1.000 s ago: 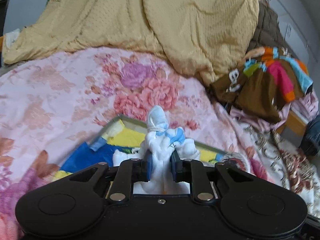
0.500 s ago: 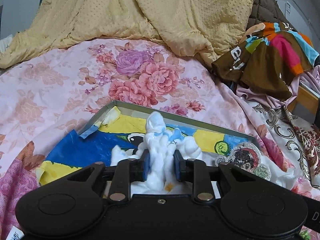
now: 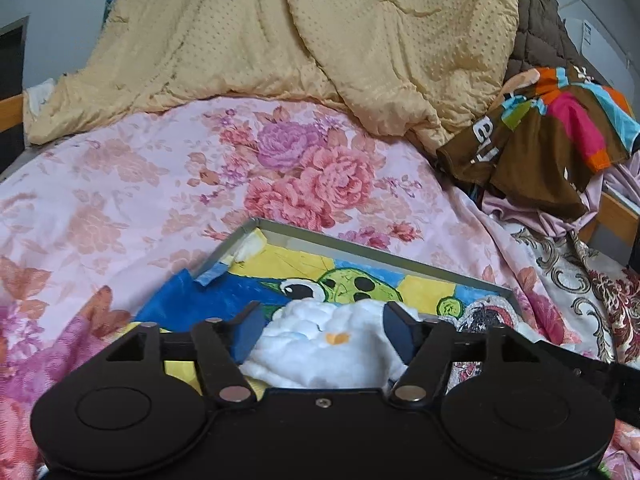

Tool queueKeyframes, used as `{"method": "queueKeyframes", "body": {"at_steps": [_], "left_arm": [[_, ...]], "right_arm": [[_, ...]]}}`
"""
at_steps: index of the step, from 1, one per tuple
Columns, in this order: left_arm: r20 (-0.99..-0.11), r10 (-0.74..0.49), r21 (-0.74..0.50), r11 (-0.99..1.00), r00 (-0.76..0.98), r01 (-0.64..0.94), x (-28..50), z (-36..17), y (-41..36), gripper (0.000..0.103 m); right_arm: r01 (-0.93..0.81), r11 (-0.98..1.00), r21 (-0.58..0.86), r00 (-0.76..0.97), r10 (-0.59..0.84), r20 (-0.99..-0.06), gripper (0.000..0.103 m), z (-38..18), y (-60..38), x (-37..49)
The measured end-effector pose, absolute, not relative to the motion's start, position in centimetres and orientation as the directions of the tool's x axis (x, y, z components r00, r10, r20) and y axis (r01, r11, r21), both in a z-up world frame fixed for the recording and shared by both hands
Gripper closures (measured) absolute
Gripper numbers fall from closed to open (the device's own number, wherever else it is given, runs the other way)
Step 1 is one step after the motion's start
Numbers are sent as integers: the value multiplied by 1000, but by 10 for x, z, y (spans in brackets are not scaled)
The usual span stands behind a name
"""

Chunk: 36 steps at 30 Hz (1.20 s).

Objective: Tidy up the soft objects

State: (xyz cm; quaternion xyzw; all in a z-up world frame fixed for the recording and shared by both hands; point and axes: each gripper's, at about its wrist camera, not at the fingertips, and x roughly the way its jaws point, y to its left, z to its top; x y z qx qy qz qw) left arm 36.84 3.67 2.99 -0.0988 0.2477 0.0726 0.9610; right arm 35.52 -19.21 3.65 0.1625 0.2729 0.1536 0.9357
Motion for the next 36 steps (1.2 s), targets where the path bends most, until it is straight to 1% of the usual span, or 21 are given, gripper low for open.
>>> {"method": "queueKeyframes", "body": {"at_steps": [2, 3, 5, 7, 9, 10, 14, 21, 26, 33, 36], "left_arm": [[-481, 97, -150, 970, 872, -191, 362, 35, 38, 23], [-474, 97, -151, 970, 875, -189, 358, 38, 38, 20], [-463, 91, -164, 969, 881, -186, 350, 44, 40, 10], [-450, 88, -182, 965, 889, -188, 340, 50, 42, 5], [-430, 82, -195, 964, 899, -181, 330, 56, 43, 3], [-421, 81, -197, 964, 903, -179, 325, 60, 43, 1], [-399, 85, -191, 966, 913, -173, 306, 71, 41, 1], [-368, 108, -157, 972, 924, -176, 279, 89, 32, 1], [-353, 129, -144, 971, 927, -190, 264, 99, 31, 1], [-340, 154, -127, 970, 928, -208, 249, 104, 28, 1], [-356, 171, -116, 967, 919, -225, 245, 103, 27, 1]], "right_arm": [[-186, 901, 391, 811, 366, -457, 42, 39, -195, 354], [-179, 905, 385, 817, 355, -454, 40, 42, -196, 352], [-179, 908, 378, 828, 347, -440, 33, 47, -200, 348], [-185, 908, 376, 838, 346, -422, 29, 53, -203, 343], [-191, 906, 378, 846, 347, -406, 24, 59, -206, 338], [-195, 906, 377, 850, 347, -395, 20, 62, -208, 335], [-212, 905, 369, 865, 349, -360, 13, 74, -213, 322], [-251, 903, 349, 878, 365, -311, 7, 89, -220, 299], [-264, 909, 322, 891, 358, -278, 1, 95, -223, 285], [-270, 909, 319, 899, 356, -253, 0, 99, -228, 274], [-271, 913, 305, 901, 352, -254, 0, 100, -228, 269]]}}
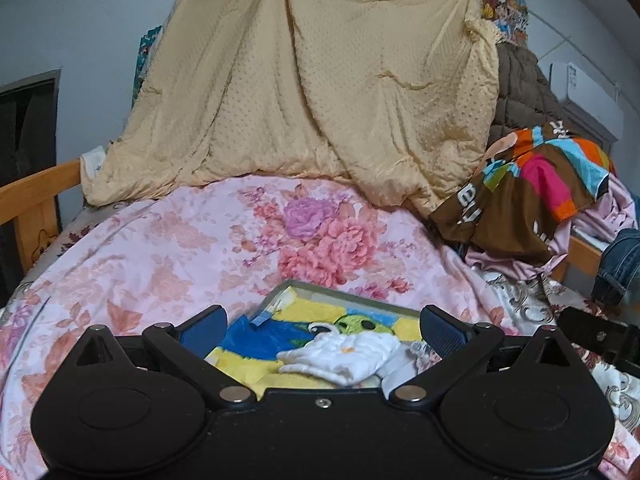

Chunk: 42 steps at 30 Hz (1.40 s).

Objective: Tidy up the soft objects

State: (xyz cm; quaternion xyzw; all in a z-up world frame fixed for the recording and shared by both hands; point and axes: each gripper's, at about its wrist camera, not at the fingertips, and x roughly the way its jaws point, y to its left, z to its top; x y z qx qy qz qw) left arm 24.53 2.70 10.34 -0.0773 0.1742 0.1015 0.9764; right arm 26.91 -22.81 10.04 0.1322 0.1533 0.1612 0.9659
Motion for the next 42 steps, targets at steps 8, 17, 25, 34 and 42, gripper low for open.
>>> {"method": "queueKeyframes", "body": {"at_steps": [8, 17, 25, 34, 42], "left_arm": [[-383, 189, -137, 956, 904, -258, 226, 97, 28, 1], [-295, 217, -134, 955, 931, -264, 187, 102, 19, 1], [-272, 217, -122, 958, 937, -258, 163, 110, 11, 1], [-266, 209, -143, 957, 941, -254, 129, 116, 11, 1], [-283, 208, -132, 958, 936, -253, 105, 111, 5, 1]], "right_arm": [[-252, 927, 278, 910, 325, -258, 0, 101, -235, 249], [-237, 931, 277, 908, 314, -276, 0, 97, -242, 233], [-242, 931, 275, 909, 317, -272, 0, 96, -245, 214], [-255, 934, 252, 915, 317, -249, 0, 97, -247, 185], [-270, 932, 242, 912, 328, -247, 0, 95, -248, 167]]}}
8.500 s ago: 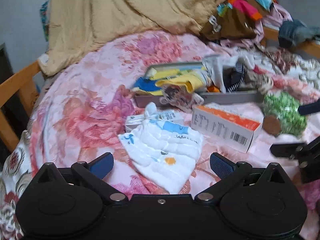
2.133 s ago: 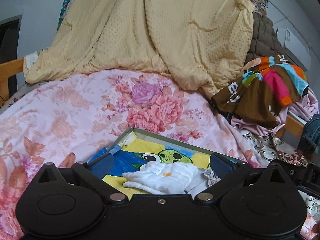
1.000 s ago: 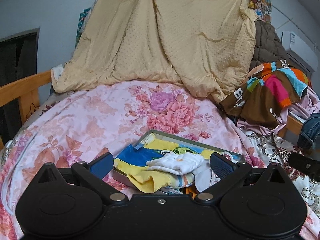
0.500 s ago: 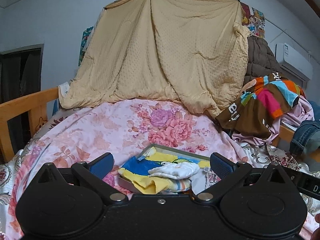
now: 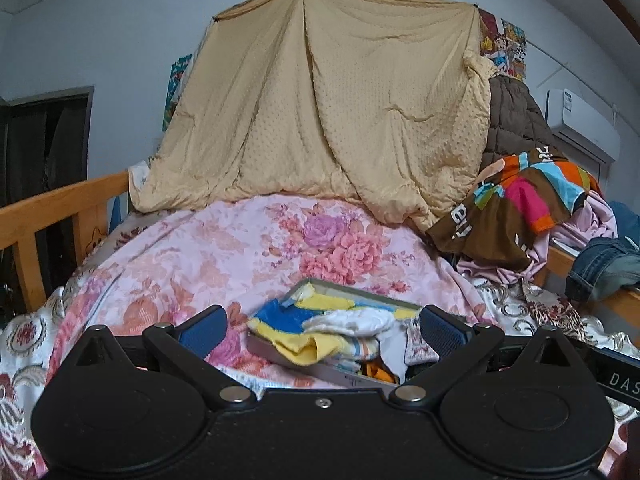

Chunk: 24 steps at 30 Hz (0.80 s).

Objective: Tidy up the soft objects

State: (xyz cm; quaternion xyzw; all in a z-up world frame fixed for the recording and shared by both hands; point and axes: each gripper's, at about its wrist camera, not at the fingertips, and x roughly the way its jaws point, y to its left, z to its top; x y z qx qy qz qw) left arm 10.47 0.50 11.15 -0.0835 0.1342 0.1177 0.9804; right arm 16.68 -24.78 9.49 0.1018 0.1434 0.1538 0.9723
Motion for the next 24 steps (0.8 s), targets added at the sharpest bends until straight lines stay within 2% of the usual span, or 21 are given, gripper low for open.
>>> {"method": "queueKeyframes", "body": {"at_steps": [24], "left_arm": [[-377, 139, -175, 960, 916, -218, 49, 61, 21, 1]], "right_arm": [[-321, 934, 156, 898, 353, -262, 0, 85, -230, 116]]}}
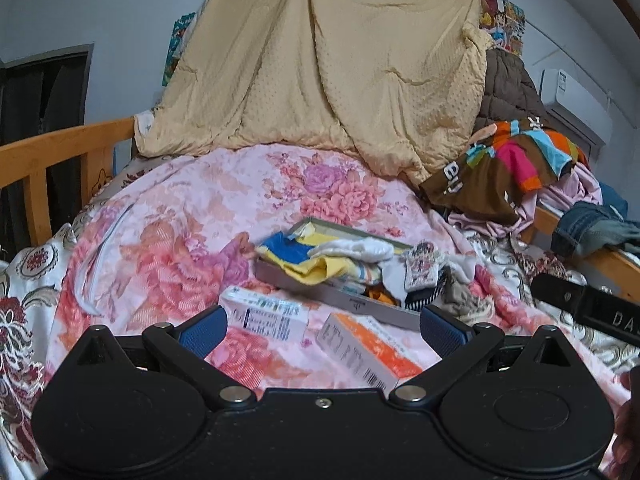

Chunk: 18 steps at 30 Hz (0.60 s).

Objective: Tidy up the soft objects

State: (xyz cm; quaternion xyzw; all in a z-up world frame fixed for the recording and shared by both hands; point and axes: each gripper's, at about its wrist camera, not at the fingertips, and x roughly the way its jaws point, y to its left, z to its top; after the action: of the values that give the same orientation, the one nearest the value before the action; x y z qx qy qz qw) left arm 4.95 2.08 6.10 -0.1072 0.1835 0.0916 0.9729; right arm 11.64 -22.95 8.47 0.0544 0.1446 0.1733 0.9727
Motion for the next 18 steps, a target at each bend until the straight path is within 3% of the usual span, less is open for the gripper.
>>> {"method": "queueKeyframes", "body": {"at_steps": [18], "left_arm": [[-396, 136, -212, 949, 908, -234, 36, 35, 50, 1]], "right_arm": [[-310, 945, 100, 877, 325, -353, 0, 69, -208, 95]]}}
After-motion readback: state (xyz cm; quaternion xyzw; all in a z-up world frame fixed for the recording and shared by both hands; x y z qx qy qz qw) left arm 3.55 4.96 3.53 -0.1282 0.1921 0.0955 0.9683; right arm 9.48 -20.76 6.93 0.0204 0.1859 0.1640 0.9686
